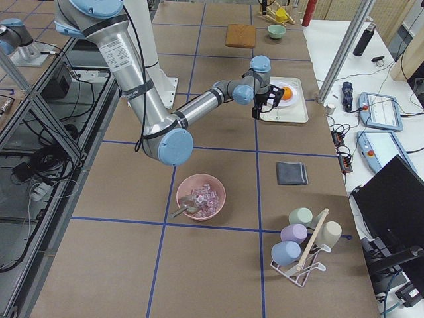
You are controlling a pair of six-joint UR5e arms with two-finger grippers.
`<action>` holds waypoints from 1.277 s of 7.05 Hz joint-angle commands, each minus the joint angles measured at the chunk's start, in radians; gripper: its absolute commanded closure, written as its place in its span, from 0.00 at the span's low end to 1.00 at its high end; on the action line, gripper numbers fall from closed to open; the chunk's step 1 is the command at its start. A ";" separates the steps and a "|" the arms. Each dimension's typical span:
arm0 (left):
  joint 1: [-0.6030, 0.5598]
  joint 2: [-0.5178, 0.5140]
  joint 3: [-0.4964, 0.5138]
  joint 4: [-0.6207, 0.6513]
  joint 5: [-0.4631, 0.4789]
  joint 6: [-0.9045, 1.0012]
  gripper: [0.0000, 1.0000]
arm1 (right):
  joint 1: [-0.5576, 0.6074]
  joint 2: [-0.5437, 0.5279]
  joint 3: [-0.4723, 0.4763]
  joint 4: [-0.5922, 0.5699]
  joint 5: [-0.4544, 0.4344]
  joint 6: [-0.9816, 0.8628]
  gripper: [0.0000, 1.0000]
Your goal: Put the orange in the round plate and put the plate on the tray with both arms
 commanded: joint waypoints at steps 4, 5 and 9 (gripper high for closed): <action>-0.165 0.211 -0.089 0.033 -0.156 0.291 0.01 | 0.370 -0.300 0.202 -0.475 0.072 -1.121 0.00; -0.187 0.251 -0.086 0.033 -0.169 0.354 0.01 | 0.474 -0.355 0.144 -0.474 0.133 -1.279 0.00; -0.249 0.337 -0.065 0.033 -0.214 0.469 0.01 | 0.696 -0.446 -0.004 -0.434 0.212 -1.499 0.00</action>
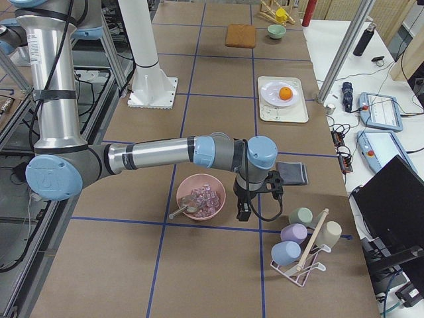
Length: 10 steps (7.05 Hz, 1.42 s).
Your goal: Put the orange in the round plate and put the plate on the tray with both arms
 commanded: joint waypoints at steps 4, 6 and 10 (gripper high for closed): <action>-0.066 0.095 0.008 0.001 -0.030 0.023 0.01 | 0.033 -0.076 -0.112 0.167 0.008 -0.009 0.00; -0.082 0.095 0.022 0.001 -0.030 0.020 0.01 | 0.036 -0.076 -0.114 0.167 0.009 -0.006 0.00; -0.080 0.091 0.018 0.001 -0.030 0.018 0.01 | 0.037 -0.061 -0.080 0.168 0.006 0.081 0.00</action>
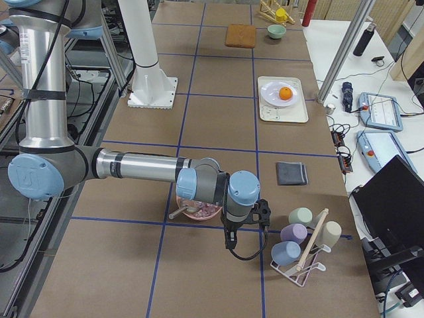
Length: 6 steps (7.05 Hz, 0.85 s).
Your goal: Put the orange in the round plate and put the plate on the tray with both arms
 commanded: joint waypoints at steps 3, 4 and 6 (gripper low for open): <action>0.000 0.001 -0.001 0.000 0.000 -0.003 0.01 | 0.001 0.006 0.022 0.001 0.002 0.050 0.00; 0.000 0.001 0.000 0.000 0.002 -0.003 0.01 | 0.001 0.004 0.022 0.001 0.003 0.050 0.00; 0.000 0.002 0.000 0.000 0.000 -0.003 0.01 | 0.001 0.004 0.022 0.001 0.005 0.049 0.00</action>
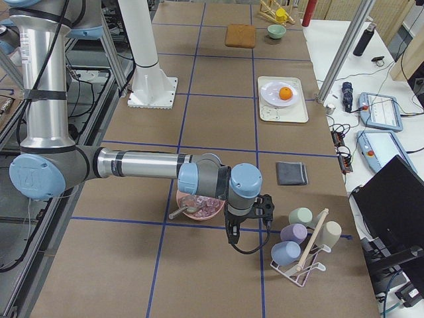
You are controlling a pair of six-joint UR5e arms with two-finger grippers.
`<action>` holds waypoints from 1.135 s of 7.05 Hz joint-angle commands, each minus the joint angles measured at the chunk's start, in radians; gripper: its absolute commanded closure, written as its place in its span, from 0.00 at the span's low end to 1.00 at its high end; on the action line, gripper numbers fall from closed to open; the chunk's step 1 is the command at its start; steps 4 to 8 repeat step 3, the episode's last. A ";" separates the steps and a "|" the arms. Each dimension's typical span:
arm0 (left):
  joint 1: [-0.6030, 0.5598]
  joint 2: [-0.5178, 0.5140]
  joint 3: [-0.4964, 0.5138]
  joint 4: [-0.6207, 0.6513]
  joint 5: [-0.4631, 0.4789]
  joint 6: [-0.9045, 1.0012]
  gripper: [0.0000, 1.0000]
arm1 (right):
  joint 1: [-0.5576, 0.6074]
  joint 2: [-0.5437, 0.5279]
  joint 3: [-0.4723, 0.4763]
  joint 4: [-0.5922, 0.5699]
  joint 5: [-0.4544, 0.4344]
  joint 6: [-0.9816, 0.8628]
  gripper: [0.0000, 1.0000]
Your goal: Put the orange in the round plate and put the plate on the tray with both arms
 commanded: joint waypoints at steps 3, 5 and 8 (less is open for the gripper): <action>0.000 0.004 0.002 0.000 0.001 0.000 0.01 | -0.002 -0.006 0.009 0.000 0.006 0.000 0.00; 0.000 0.004 0.002 0.000 0.001 0.000 0.01 | -0.002 -0.006 0.009 0.000 0.006 0.000 0.00; 0.000 0.004 0.002 0.000 0.001 0.000 0.01 | -0.002 -0.006 0.009 0.000 0.006 0.000 0.00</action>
